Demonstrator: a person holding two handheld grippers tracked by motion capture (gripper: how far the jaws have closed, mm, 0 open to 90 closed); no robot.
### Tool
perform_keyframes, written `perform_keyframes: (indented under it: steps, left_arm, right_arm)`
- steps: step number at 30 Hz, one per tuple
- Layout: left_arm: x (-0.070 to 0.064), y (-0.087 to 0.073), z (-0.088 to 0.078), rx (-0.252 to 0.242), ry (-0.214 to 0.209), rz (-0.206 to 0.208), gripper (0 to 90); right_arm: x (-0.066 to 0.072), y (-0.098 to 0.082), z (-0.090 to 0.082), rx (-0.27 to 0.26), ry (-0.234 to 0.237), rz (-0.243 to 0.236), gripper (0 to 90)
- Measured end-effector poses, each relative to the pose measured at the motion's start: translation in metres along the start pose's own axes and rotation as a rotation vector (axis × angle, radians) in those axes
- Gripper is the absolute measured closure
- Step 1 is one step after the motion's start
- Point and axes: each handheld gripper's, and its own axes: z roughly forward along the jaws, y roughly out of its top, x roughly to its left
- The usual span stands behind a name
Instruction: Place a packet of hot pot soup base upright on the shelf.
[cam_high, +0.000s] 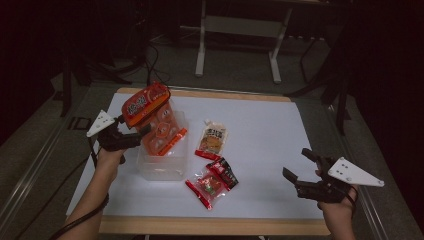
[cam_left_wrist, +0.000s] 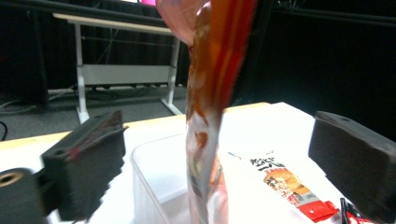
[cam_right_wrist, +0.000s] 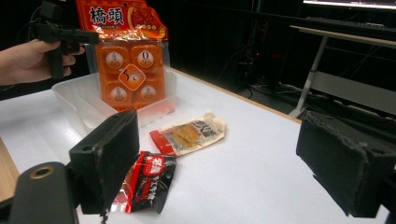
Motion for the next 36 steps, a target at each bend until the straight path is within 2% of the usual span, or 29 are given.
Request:
perform_keyframes:
  steps: [4,5,8,9,10,12,18,19,22,23,24,25,27,28,30,31,32,33,36]
  left_arm:
    - [-0.003,-0.001,-0.01,-0.002,0.008,0.013,2.3]
    - [-0.004,-0.001,-0.014,0.007,0.011,0.012,2.4]
    - [-0.006,-0.001,-0.019,0.013,0.012,0.028,2.3]
    - [-0.006,-0.001,-0.022,0.012,0.007,0.028,2.3]
    - [-0.007,-0.001,-0.024,0.015,-0.001,0.021,2.2]
    - [-0.009,-0.001,-0.027,0.025,-0.008,0.025,2.3]
    - [-0.017,-0.005,-0.038,0.05,-0.039,0.038,2.3]
    - [-0.019,-0.008,-0.042,0.05,-0.046,0.034,2.3]
    - [-0.021,-0.01,-0.046,0.044,-0.051,0.027,2.3]
    - [-0.022,-0.012,-0.048,0.05,-0.055,0.022,2.3]
    - [-0.023,-0.013,-0.051,0.063,-0.061,0.015,2.3]
    - [-0.026,-0.016,-0.057,0.056,-0.06,0.033,2.3]
    - [-0.028,-0.019,-0.061,0.049,-0.058,0.037,2.3]
    - [-0.029,-0.02,-0.063,0.046,-0.066,0.031,2.3]
    - [-0.032,-0.023,-0.068,0.041,-0.075,0.027,2.3]
    - [-0.037,-0.025,-0.073,0.036,-0.076,0.044,2.4]
    - [-0.037,-0.025,-0.073,0.036,-0.076,0.044,3.1]
    - [-0.042,-0.027,-0.077,0.027,-0.082,0.062,3.4]
    - [-0.047,-0.028,-0.081,0.028,-0.093,0.075,3.4]
  right_arm:
    - [-0.001,-0.001,0.002,0.016,-0.005,-0.007,13.7]
    - [-0.002,-0.002,0.004,0.035,0.009,-0.012,13.9]
    - [-0.001,-0.002,0.005,0.04,0.023,-0.027,14.6]
    - [0.0,-0.002,0.006,0.039,0.025,-0.03,15.9]
    - [0.0,-0.002,0.008,0.028,0.053,-0.007,18.5]
    - [0.0,-0.002,0.008,0.026,0.056,-0.007,18.5]
    - [0.003,-0.001,0.013,0.048,0.084,-0.035,16.9]
    - [0.003,-0.001,0.015,0.039,0.109,-0.02,16.3]
    - [0.004,-0.001,0.016,0.019,0.121,-0.017,13.8]
    - [0.006,-0.001,0.017,-0.007,0.124,-0.02,13.5]
    - [0.006,-0.001,0.017,-0.007,0.124,-0.02,13.5]
    - [0.007,0.0,0.018,0.012,0.138,-0.01,13.1]
    - [0.008,-0.001,0.02,0.021,0.134,-0.011,12.8]
    - [0.01,-0.002,0.023,0.055,0.139,-0.004,12.0]
    - [0.011,-0.003,0.024,0.059,0.141,-0.001,11.8]
    - [0.012,-0.004,0.027,0.076,0.14,-0.002,11.5]
    - [0.013,-0.005,0.028,0.076,0.146,0.003,11.4]
    - [0.013,-0.005,0.028,0.071,0.148,0.009,11.4]
    - [0.014,-0.005,0.03,0.076,0.162,0.009,11.4]
